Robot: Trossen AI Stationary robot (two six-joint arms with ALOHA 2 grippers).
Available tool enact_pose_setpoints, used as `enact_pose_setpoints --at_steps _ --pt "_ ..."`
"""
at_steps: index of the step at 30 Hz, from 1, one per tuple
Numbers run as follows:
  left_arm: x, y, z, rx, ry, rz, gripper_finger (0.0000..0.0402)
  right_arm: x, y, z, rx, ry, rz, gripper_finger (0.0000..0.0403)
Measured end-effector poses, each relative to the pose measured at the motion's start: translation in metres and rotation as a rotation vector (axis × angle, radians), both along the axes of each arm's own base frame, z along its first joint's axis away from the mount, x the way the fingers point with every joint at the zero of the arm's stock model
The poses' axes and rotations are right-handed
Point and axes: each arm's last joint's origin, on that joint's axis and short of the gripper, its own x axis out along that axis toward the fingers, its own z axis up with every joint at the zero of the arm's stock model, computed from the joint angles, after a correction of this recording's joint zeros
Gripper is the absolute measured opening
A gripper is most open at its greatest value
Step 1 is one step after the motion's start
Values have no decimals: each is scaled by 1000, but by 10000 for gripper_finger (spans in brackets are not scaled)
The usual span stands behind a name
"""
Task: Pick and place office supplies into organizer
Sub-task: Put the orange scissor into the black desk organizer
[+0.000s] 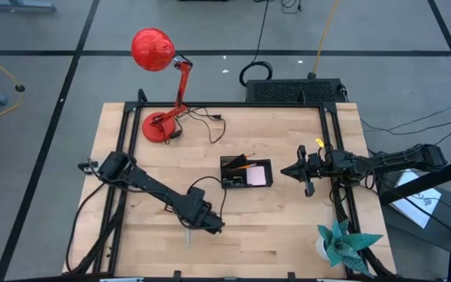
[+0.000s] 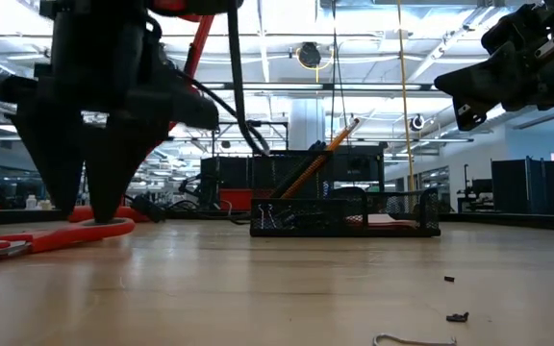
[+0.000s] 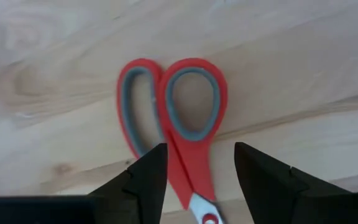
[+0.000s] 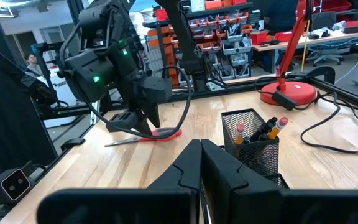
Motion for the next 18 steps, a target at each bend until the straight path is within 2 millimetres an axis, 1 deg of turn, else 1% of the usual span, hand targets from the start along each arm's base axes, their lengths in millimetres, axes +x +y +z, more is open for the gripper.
enact_pose_setpoints --at_steps 7,11,18 --pt "-6 6 -13 -7 -23 -5 191 0 0 0 0 0 0 4" --pt "-4 6 -11 -19 -93 -13 191 0 0 0 0 0 0 4" --pt "-2 5 -1 -7 -154 -52 191 0 0 1 -2 -6 0 4"
